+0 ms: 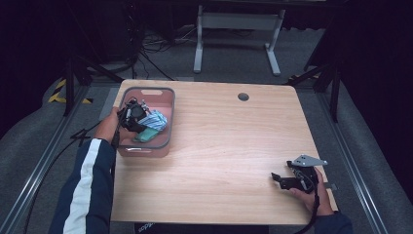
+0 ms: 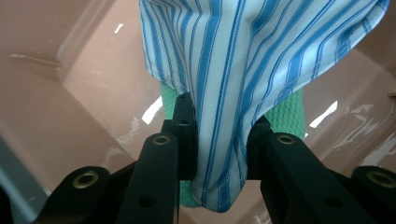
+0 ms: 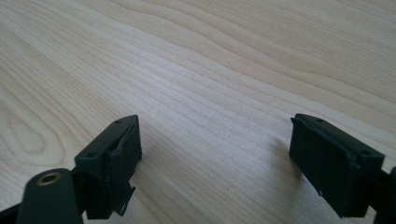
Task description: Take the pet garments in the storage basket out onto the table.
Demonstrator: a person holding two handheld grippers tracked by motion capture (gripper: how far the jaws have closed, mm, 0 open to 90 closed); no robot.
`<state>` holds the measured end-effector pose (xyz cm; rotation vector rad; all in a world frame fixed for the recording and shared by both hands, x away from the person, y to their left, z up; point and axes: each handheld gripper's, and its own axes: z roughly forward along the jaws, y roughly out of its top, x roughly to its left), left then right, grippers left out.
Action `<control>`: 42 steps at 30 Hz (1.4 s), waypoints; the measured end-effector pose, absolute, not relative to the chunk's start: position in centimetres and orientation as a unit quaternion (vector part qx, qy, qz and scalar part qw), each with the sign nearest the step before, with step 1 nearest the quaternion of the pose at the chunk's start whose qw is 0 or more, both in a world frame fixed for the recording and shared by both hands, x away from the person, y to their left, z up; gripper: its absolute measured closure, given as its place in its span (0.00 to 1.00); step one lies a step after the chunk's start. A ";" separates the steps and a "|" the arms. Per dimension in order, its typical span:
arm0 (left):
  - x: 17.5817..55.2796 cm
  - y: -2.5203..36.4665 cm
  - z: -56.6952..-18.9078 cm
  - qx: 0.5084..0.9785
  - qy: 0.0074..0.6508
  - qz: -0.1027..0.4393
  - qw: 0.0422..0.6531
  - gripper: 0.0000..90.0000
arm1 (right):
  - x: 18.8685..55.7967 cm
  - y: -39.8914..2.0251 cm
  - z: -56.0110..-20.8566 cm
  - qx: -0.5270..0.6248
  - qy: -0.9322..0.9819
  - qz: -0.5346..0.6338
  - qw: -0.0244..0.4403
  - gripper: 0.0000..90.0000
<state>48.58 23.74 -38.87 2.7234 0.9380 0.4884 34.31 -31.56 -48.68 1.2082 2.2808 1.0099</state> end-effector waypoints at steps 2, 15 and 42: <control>48.3 23.9 -38.3 0.923 0.323 0.172 0.118 0.82 | 34.3 -31.6 -48.7 0.429 0.809 0.358 0.184 0.19; 45.9 24.3 -35.4 0.907 0.315 0.209 0.185 0.83 | 34.3 -31.6 -48.7 0.429 0.809 0.358 0.184 0.19; 42.6 22.1 -32.5 0.891 0.277 0.236 0.269 0.84 | 34.3 -31.6 -48.7 0.429 0.809 0.358 0.184 0.19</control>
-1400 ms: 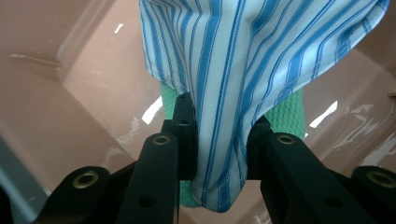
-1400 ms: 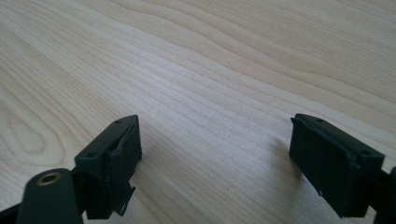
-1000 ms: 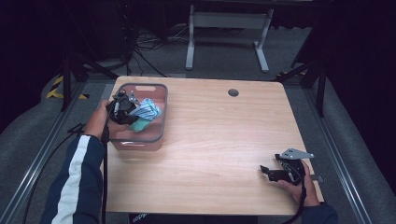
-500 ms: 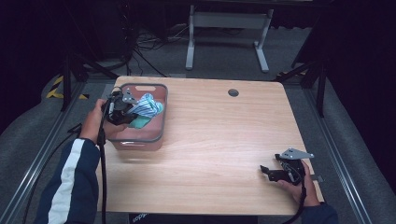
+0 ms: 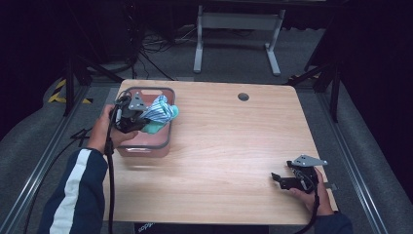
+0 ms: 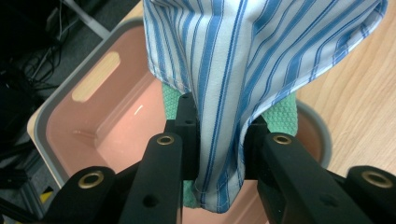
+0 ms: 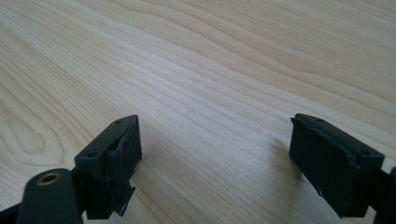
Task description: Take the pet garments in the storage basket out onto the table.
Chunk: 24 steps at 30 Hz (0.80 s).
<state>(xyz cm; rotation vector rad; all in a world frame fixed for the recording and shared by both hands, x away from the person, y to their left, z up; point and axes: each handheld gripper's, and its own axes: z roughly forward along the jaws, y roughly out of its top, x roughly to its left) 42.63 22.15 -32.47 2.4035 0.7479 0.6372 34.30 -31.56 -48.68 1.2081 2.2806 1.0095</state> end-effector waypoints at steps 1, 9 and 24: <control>42.5 21.9 -32.4 0.891 0.274 0.239 0.272 0.84 | 34.3 -31.6 -48.7 0.429 0.809 0.358 0.184 0.19; 41.7 20.1 -31.2 0.892 0.252 0.241 0.289 0.84 | 34.3 -31.6 -48.7 0.429 0.809 0.358 0.184 0.19; 40.7 15.2 -30.5 0.906 0.192 0.229 0.301 0.84 | 34.3 -31.6 -48.7 0.429 0.809 0.358 0.184 0.19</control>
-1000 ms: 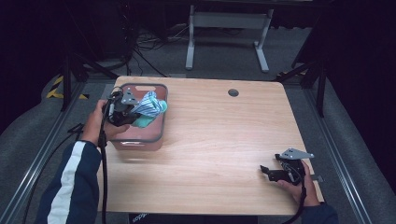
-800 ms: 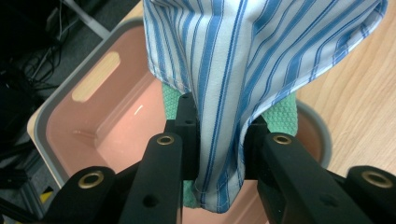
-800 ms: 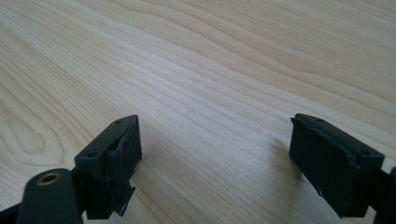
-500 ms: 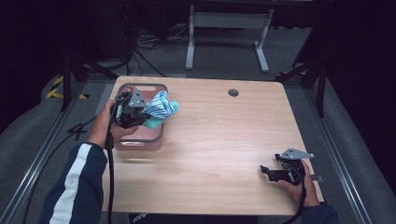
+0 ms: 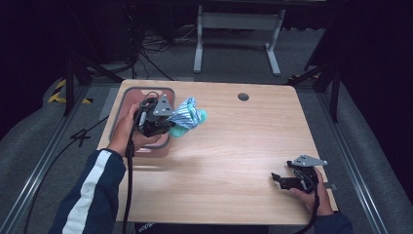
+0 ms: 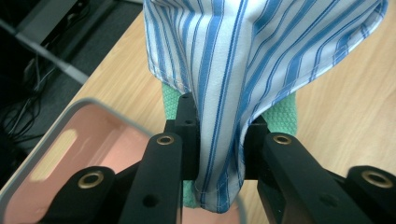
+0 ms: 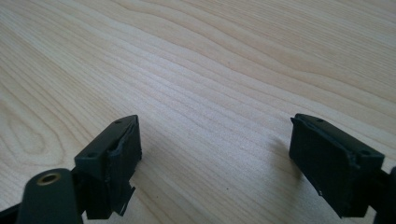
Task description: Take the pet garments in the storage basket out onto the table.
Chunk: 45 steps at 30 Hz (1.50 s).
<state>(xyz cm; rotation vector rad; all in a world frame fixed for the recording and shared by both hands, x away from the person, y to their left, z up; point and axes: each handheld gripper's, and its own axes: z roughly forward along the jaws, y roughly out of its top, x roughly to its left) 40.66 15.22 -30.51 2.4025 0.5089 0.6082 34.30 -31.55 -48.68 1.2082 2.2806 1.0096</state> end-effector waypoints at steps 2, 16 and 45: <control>40.5 14.5 -30.6 0.907 0.185 0.225 0.304 0.84 | 34.3 -31.6 -48.7 0.429 0.809 0.358 0.184 0.19; 40.1 9.2 -33.0 0.921 0.141 0.188 0.312 0.84 | 34.3 -31.6 -48.7 0.429 0.809 0.358 0.184 0.19; 40.3 4.0 -40.8 0.946 0.126 0.124 0.272 0.82 | 34.3 -31.6 -48.7 0.428 0.809 0.358 0.184 0.19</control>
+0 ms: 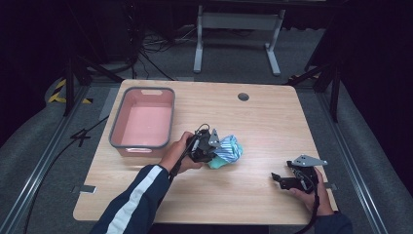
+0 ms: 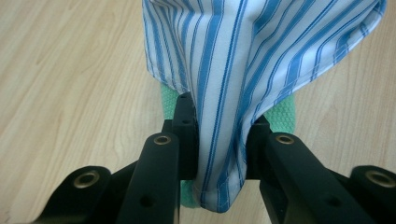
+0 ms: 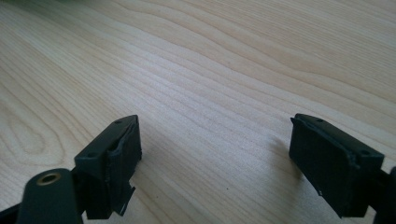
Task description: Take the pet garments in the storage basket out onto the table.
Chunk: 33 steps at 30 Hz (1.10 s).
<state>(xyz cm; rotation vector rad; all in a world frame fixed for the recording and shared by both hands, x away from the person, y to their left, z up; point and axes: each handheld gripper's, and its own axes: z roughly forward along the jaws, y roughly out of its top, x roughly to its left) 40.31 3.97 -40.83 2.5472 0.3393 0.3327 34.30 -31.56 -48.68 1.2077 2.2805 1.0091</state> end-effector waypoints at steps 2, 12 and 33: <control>40.3 3.8 -41.1 0.947 0.127 0.124 0.268 0.81 | 34.3 -31.6 -48.7 0.428 0.809 0.358 0.184 0.19; 40.1 3.9 -41.1 0.944 0.133 0.120 0.276 0.62 | 34.3 -31.6 -48.7 0.428 0.809 0.358 0.184 0.19; 38.8 6.8 -39.0 0.930 0.149 0.165 0.291 0.39 | 34.3 -31.6 -48.7 0.429 0.809 0.358 0.184 0.19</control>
